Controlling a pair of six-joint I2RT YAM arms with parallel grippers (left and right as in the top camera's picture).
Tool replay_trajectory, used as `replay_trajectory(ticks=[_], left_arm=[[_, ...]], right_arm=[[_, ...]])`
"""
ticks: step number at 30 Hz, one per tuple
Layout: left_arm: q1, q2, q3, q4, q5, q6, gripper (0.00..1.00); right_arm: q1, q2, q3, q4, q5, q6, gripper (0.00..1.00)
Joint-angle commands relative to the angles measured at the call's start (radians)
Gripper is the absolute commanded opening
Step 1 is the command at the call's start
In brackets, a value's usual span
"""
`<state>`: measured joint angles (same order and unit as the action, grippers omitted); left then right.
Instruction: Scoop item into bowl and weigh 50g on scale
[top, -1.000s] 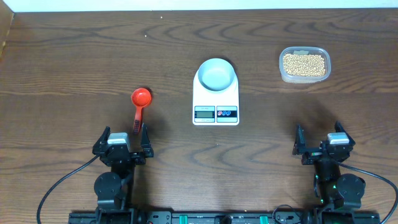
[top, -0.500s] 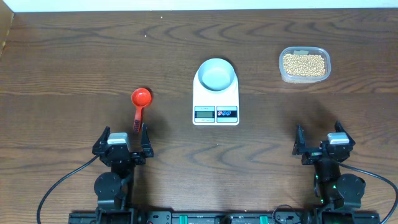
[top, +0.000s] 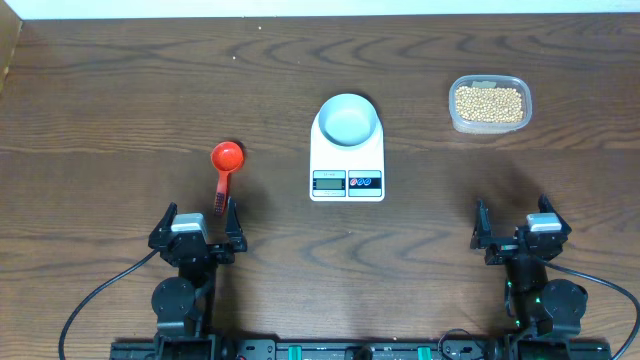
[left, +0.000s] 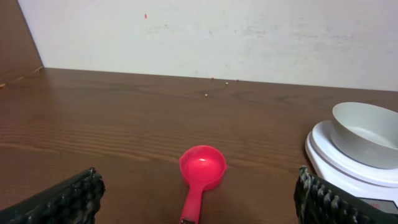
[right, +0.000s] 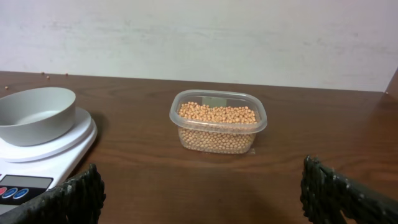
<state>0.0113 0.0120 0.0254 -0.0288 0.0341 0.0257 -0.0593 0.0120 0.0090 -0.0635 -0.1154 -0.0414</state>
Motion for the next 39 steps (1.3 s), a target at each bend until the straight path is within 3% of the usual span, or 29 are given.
replay_trajectory(ticks=[1, 7, 20, 24, 39], left_arm=[[-0.003, 0.003, -0.008, 0.005, -0.017, -0.008, 1.00], [-0.003, 0.074, 0.063, 0.008, -0.021, -0.007, 1.00], [-0.003, 0.604, 0.444, 0.006, -0.014, 0.017, 1.00], [-0.001, 0.781, 0.594, -0.021, 0.064, 0.018, 1.00], [0.166, 1.387, 1.184, -0.537, 0.352, 0.019, 1.00]], right_arm=[[0.007, -0.001, -0.003, -0.002, 0.005, -0.001, 0.99], [0.007, -0.001, -0.003, -0.002, 0.005, -0.001, 0.99], [0.007, -0.001, -0.003, -0.002, 0.005, -0.001, 0.99], [0.007, -0.001, -0.003, -0.002, 0.005, -0.001, 0.99], [0.007, -0.001, -0.003, -0.002, 0.005, -0.001, 0.99]])
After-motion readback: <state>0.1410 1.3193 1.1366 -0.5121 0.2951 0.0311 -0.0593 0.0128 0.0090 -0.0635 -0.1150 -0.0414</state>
